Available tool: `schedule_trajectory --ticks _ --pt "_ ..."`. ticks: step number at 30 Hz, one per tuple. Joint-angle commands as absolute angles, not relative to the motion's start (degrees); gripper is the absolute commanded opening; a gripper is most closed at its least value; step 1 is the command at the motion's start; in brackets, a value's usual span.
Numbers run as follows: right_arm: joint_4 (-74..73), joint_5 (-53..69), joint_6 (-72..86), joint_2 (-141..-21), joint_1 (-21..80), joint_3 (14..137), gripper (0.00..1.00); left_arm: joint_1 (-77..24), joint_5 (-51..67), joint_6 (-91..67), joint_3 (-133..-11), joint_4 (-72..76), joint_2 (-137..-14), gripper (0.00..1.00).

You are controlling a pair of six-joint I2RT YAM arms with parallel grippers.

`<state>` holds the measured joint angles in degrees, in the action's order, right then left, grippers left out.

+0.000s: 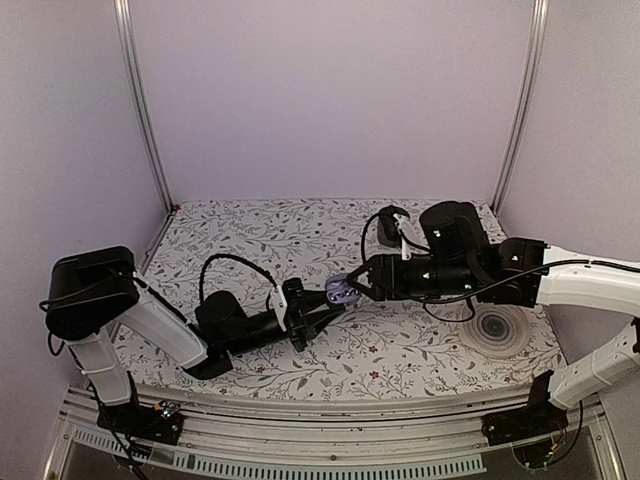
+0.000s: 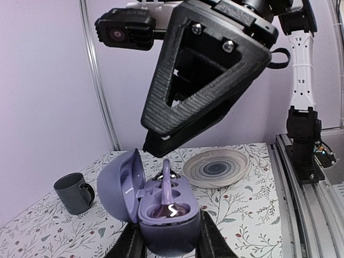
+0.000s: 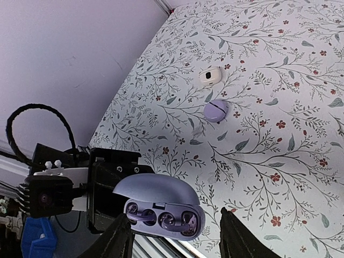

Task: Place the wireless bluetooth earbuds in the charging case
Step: Adjust the right earbud in the right side groove of the charging case.

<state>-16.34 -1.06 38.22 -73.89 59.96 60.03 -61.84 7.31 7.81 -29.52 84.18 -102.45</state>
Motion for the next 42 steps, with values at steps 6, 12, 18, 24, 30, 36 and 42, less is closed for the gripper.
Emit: schedule_trajectory --ticks 6,12,18,24,30,36,42 --pt "-16.3 -0.1 36.9 -69.9 58.1 57.9 0.47 -61.1 11.0 4.4 -29.3 88.3 -103.2 0.0" --pt "-15.0 3.3 37.3 -70.4 57.5 56.5 0.14 -60.8 11.8 3.3 -29.3 88.5 -102.7 0.0" --pt "-14.0 4.8 37.1 -71.2 57.5 56.1 0.25 -60.7 11.9 2.9 -29.6 87.3 -102.7 0.0" --pt "-13.9 5.1 36.8 -71.2 57.5 56.0 0.29 -60.7 11.6 2.8 -29.7 86.8 -102.6 0.0" --pt "-13.7 6.4 37.0 -72.7 57.6 55.8 0.3 -60.7 11.8 2.9 -30.0 86.4 -102.5 0.0" --pt "-14.0 6.6 37.3 -73.2 57.5 54.9 0.3 -60.6 11.7 3.0 -30.0 86.3 -102.1 0.0" --pt "-15.6 5.6 37.3 -73.8 57.9 54.5 0.3 -60.7 11.6 2.9 -30.1 86.3 -102.0 0.0"
